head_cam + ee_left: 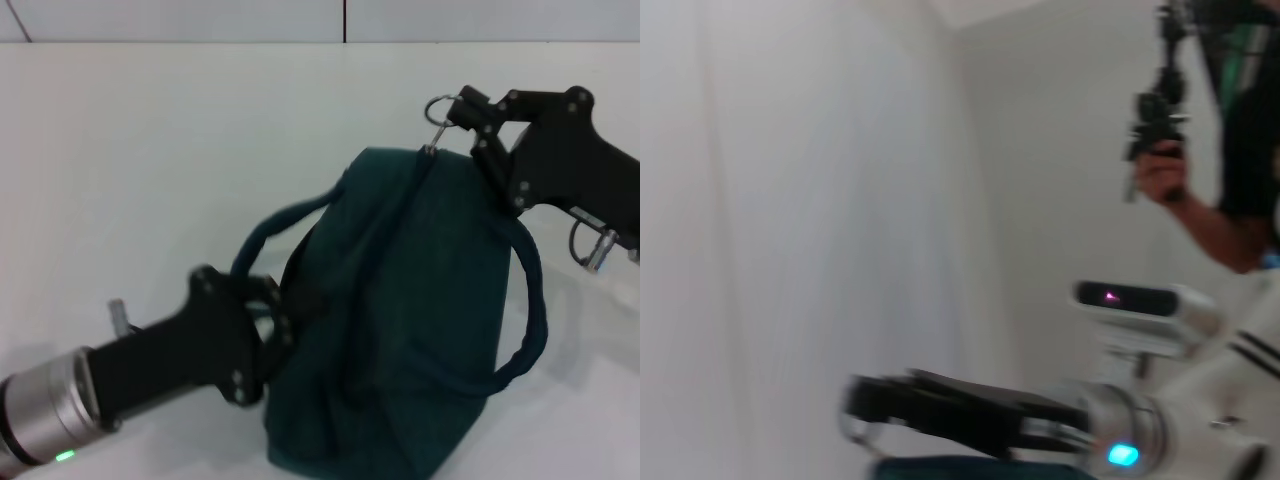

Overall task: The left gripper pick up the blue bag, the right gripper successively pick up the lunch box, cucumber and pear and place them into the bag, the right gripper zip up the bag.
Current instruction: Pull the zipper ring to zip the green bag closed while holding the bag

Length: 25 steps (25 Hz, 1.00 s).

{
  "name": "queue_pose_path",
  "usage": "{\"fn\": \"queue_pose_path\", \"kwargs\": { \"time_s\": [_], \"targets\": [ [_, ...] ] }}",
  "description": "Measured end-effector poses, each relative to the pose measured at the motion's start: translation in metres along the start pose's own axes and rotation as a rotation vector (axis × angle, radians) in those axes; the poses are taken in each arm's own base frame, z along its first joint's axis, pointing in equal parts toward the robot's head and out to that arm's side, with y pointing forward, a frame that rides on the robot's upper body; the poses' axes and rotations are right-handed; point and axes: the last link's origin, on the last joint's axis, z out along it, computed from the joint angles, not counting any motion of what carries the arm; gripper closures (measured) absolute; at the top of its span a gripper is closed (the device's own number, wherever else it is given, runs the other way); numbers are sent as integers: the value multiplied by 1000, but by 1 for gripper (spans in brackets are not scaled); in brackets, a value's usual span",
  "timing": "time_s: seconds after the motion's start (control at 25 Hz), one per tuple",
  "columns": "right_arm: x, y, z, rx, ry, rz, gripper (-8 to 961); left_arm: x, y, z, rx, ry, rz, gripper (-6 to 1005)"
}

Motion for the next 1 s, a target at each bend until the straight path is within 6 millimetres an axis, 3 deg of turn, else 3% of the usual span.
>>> {"fn": "queue_pose_path", "kwargs": {
  "time_s": [0.48,1.0],
  "targets": [
    [11,-6,-15,60,54,45,936,0,-32,-5,203,-6,-60,959],
    [19,-23,-33,181,92,121,935,-5,-44,-6,281,-34,-64,975]
  ]
}}
